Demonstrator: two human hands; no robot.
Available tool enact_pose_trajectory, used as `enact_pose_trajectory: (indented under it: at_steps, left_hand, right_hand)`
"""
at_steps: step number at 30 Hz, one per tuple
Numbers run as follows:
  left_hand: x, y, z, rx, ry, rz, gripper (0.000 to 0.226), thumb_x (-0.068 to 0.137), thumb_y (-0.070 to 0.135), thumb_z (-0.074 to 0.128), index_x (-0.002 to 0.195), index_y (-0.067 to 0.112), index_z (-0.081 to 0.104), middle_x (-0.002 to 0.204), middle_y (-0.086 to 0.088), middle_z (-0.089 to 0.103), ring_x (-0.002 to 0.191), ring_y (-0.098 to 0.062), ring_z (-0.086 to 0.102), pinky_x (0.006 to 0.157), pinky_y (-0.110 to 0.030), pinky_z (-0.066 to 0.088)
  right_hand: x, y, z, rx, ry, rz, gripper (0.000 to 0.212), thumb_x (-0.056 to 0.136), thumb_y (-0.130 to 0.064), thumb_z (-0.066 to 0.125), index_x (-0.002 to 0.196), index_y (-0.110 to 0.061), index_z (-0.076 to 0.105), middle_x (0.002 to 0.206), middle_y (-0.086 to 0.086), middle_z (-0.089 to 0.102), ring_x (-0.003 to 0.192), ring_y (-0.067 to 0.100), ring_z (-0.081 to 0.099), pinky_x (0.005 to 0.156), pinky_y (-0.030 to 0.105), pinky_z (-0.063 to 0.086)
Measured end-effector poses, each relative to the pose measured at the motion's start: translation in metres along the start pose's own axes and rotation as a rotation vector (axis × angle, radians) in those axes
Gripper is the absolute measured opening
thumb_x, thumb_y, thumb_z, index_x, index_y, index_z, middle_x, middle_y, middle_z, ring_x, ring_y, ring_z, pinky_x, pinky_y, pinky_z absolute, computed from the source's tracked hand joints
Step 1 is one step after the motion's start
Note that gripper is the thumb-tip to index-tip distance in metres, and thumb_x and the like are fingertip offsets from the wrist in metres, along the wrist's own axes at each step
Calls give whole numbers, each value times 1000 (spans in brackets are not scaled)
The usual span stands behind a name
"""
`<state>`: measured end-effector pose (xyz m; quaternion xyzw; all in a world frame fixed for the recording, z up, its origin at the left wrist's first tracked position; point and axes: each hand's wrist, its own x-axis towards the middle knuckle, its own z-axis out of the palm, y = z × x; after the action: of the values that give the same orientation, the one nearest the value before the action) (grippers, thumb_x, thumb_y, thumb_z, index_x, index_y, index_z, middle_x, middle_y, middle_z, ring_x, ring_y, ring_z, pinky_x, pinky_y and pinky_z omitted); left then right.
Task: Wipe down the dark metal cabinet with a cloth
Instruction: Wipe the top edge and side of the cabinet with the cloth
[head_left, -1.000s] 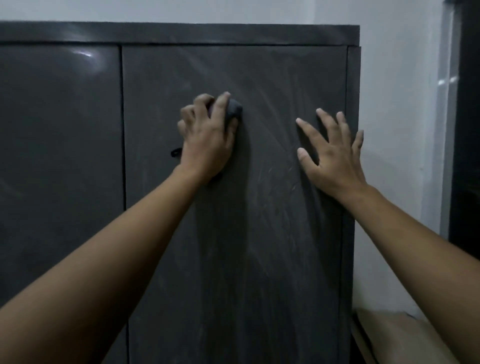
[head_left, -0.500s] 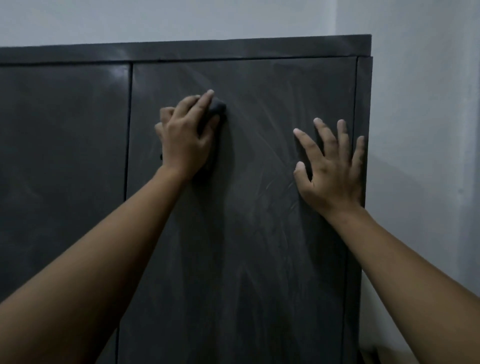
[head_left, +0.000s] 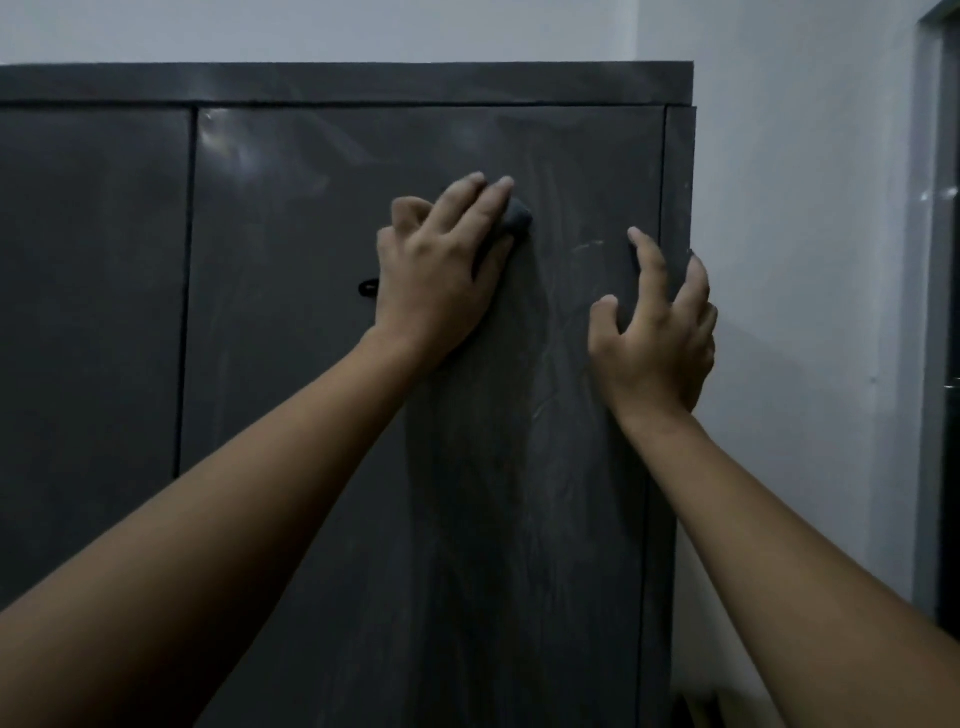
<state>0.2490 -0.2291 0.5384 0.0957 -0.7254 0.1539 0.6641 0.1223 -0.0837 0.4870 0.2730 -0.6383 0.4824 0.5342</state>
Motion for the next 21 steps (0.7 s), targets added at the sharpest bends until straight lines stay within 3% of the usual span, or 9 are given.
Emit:
enact_pose_trajectory:
  at_steps: [7, 11, 14, 18, 21]
  left_hand:
    - [-17, 0, -5, 35, -82, 250, 48, 101, 51, 39, 147, 39, 41, 153, 10, 41, 113, -26, 43, 82, -41, 40]
    - [3, 13, -3, 31, -51, 67, 47, 101, 51, 38, 148, 44, 36, 157, 12, 35, 119, -22, 39, 84, -39, 34]
    - [20, 30, 5, -30, -26, -10, 46, 102, 50, 38, 147, 43, 37, 156, 13, 35, 123, -22, 41, 85, -39, 33]
    - [42, 50, 14, -76, -24, -42, 47, 102, 50, 36, 149, 42, 34, 157, 12, 33, 125, -25, 41, 88, -42, 37]
    - [52, 64, 21, -99, -43, -18, 50, 102, 51, 33, 151, 40, 30, 158, 11, 31, 127, -25, 43, 89, -43, 38]
  right_hand:
    - [0, 4, -1, 81, -7, 7, 65, 94, -39, 46, 155, -32, 26, 156, 16, 31, 132, 33, 45, 95, 47, 50]
    - [4, 12, -8, 94, -123, -20, 76, 99, -40, 51, 160, -27, 8, 155, 13, 28, 127, 30, 50, 82, 30, 42]
    - [9, 19, -19, 128, -247, -14, 80, 99, -46, 52, 159, -32, 1, 152, 12, 31, 122, 29, 53, 77, 29, 38]
    - [13, 26, -32, 223, -371, 1, 82, 96, -54, 55, 157, -44, 0, 152, 9, 35, 130, 27, 46, 89, 31, 36]
    - [18, 32, -41, 346, -456, 26, 88, 92, -47, 65, 155, -49, 4, 160, 2, 28, 140, 24, 36, 101, 32, 34]
